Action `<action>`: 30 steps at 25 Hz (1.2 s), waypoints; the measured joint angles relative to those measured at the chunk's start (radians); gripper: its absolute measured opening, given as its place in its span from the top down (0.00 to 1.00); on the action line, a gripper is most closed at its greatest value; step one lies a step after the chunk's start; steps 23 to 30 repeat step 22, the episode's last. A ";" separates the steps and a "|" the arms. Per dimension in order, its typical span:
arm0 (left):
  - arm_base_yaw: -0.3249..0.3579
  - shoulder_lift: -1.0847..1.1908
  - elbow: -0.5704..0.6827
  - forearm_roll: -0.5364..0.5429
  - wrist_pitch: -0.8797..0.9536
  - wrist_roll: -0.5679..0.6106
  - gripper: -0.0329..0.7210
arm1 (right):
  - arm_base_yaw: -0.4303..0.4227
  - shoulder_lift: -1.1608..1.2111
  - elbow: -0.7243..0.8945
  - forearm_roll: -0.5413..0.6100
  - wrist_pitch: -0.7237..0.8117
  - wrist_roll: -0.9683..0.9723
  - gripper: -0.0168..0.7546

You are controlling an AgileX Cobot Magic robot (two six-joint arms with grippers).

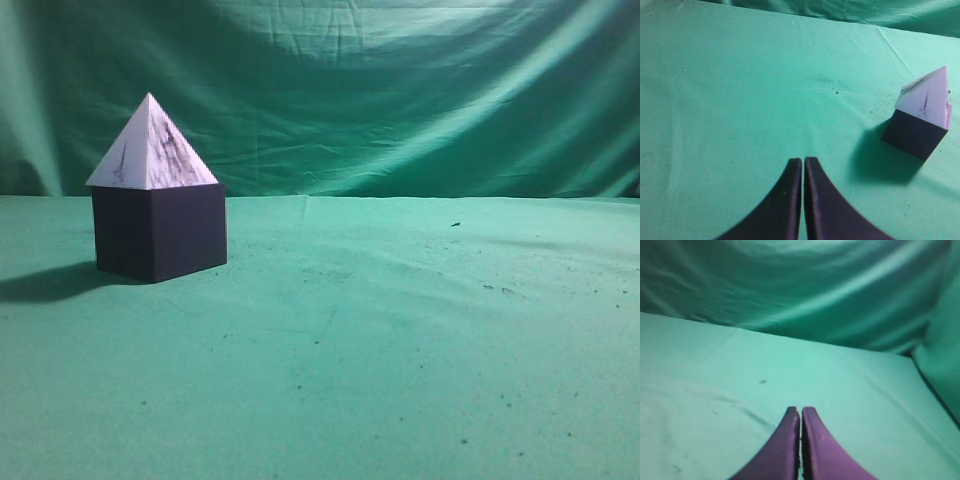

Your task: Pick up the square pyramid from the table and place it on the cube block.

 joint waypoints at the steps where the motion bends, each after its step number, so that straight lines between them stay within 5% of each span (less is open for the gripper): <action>1: 0.000 0.000 0.000 0.000 0.000 0.000 0.96 | -0.020 -0.019 0.024 0.002 -0.002 0.000 0.98; 30: 0.000 0.000 0.000 0.000 0.000 0.000 0.96 | -0.070 -0.032 0.126 0.002 0.087 -0.012 0.98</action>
